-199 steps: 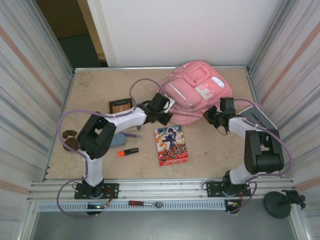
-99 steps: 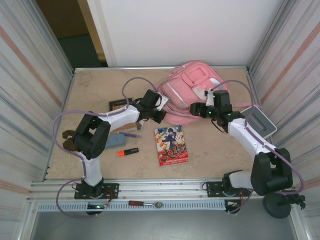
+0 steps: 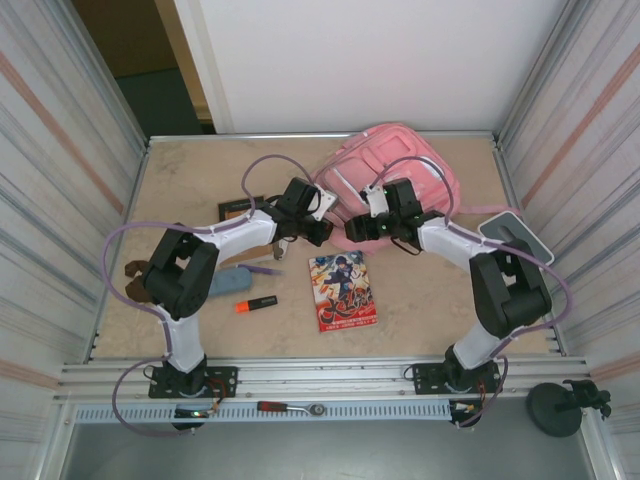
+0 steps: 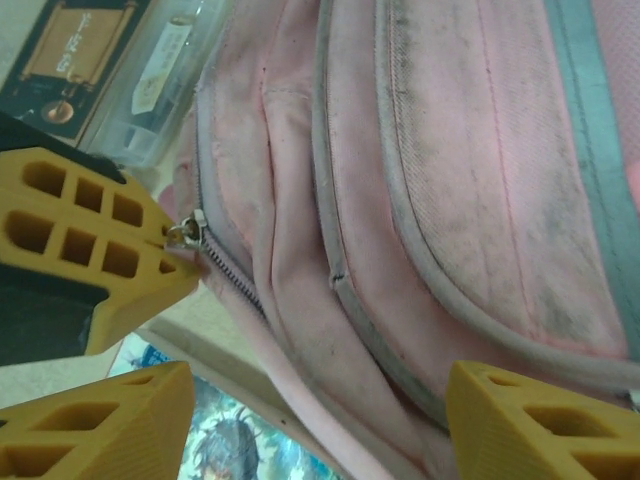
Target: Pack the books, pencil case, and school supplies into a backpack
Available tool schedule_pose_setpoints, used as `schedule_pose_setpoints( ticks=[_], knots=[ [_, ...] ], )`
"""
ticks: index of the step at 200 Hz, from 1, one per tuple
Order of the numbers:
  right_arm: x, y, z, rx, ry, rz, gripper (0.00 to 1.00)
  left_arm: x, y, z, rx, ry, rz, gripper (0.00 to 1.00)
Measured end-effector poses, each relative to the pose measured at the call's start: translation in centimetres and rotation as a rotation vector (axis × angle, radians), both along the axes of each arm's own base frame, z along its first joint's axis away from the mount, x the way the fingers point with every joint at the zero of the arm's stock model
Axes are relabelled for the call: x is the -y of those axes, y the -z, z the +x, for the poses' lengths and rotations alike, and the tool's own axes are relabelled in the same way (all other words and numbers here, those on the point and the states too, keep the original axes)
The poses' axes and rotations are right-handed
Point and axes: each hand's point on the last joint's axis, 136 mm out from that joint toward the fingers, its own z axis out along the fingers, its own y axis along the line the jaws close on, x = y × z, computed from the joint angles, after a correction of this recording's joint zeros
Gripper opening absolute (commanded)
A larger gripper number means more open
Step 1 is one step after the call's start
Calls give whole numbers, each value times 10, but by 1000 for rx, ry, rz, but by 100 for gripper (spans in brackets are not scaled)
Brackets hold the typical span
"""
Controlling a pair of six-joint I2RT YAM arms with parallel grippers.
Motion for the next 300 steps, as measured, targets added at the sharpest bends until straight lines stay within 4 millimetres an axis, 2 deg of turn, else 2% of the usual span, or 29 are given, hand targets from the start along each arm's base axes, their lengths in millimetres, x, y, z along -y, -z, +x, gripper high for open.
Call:
schedule_pose_setpoints(
  ticks=[24, 48, 93, 131, 174, 194, 244, 274, 300],
  knots=[
    [-5, 11, 6, -9, -14, -13, 50, 0, 0, 0, -2, -2, -2, 0],
    [-7, 18, 9, -15, -15, -26, 32, -1, 1, 0, -2, -5, 2, 0],
    [-5, 18, 12, 2, -5, -43, 0, -3, 2, 2, -1, -24, 10, 0],
    [5, 8, 10, 15, 28, -56, 0, -12, 3, 8, 4, -54, 27, 0],
    [34, -12, -2, 20, 81, -46, 0, -37, 6, 24, 14, -130, 76, 0],
    [42, -17, -7, 7, 87, -31, 0, -46, 5, 30, 13, -155, 86, 0],
    [58, -22, -12, -57, 102, 15, 0, -49, -2, 37, 20, -160, 100, 0],
    [58, -37, -2, -83, 114, 46, 0, -48, -8, 41, 25, -159, 107, 0],
    [50, -54, 15, -97, 103, 64, 0, -51, -27, 54, 52, -183, 111, 0]
  ],
)
